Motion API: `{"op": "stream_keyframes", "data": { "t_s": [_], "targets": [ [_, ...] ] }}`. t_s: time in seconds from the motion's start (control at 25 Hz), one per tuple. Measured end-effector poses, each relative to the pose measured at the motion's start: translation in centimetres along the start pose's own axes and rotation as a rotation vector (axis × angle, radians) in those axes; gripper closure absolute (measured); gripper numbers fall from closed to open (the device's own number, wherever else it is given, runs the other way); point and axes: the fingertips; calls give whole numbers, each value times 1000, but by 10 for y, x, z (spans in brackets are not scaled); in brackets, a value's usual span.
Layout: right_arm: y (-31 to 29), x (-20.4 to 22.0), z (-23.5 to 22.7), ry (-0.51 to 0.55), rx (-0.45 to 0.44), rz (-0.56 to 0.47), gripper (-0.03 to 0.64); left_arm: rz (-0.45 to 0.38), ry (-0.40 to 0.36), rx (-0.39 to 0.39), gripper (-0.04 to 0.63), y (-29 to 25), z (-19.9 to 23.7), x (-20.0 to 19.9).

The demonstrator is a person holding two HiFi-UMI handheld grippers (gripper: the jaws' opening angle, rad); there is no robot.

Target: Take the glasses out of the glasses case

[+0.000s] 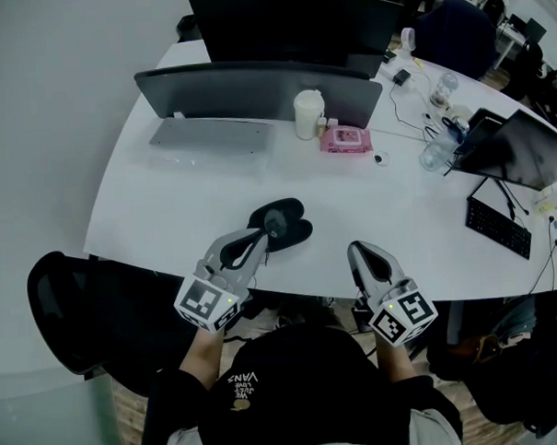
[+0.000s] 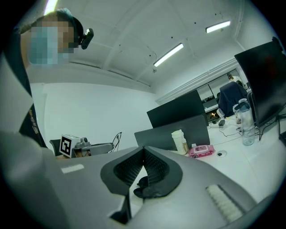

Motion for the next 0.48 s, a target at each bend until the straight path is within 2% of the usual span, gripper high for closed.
{"op": "stream_keyframes", "data": {
  "t_s": [0.48],
  "targets": [
    [7, 12, 10, 0, 17, 11, 618, -4, 33, -19, 586, 26, -7, 6]
  ]
}}
Point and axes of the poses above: the fingertips, and each gripper's own axes: y backward along the fingers, z to its left, x out of its underside, and after that the axes turned 4 degrees about -y, right-handed
